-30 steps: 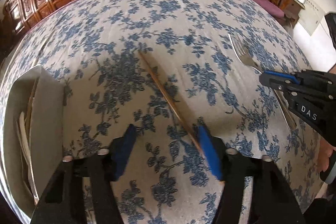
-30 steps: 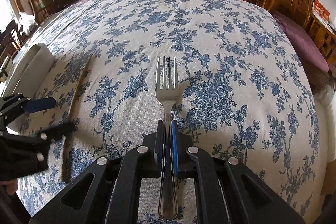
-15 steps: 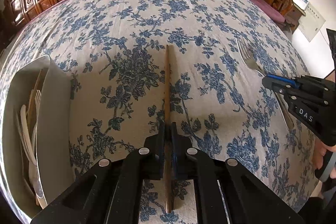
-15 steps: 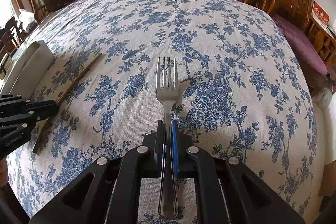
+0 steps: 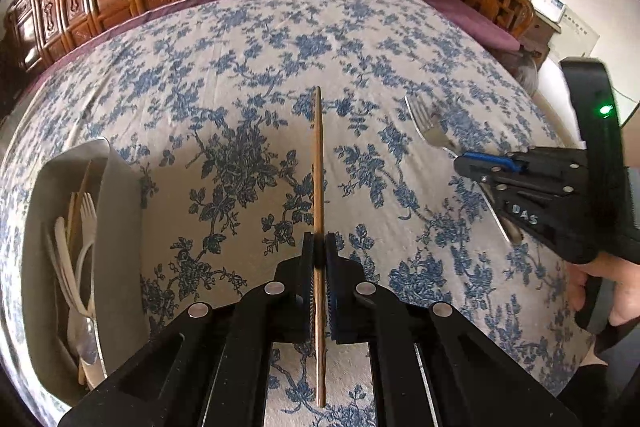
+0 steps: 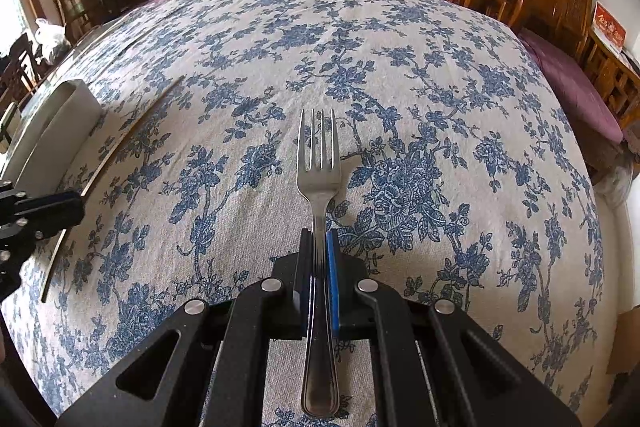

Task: Organize utensils
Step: 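Lift the chopstick over the tray with the left tool while the right tool lifts the fork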

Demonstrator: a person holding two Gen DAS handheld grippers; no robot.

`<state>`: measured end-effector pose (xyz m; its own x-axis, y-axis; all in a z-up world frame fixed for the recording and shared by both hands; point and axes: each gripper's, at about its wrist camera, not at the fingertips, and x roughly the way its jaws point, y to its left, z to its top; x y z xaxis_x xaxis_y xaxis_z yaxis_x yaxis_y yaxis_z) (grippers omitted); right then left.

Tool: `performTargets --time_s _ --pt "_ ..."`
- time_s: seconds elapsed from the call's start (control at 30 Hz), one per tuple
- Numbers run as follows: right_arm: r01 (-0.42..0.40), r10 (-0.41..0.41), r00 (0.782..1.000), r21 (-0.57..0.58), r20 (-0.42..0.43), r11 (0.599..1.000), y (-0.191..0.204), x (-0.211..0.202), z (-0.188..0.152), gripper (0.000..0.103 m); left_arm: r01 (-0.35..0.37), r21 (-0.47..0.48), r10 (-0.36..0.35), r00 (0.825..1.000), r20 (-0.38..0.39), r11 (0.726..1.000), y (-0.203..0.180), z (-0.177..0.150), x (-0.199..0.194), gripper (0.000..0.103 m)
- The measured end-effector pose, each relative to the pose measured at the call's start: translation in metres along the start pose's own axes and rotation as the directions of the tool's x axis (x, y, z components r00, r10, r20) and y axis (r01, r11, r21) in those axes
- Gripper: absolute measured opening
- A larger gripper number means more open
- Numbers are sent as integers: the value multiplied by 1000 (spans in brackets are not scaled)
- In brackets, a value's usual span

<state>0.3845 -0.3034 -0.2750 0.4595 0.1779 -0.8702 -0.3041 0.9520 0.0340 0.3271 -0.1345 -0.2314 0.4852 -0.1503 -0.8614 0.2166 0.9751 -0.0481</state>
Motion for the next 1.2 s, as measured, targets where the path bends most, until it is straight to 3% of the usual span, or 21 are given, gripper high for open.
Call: performTargets --time_s 0.53,1.2 --pt "-57 57 998 -18 38 998 22 -15 1 8 -8 -2 8 998 68 1000 12 3 -33 4" --pt "-109 118 990 -113 74 988 95 -52 -8 8 -25 -34 29 991 128 999 52 -11 -82 4"
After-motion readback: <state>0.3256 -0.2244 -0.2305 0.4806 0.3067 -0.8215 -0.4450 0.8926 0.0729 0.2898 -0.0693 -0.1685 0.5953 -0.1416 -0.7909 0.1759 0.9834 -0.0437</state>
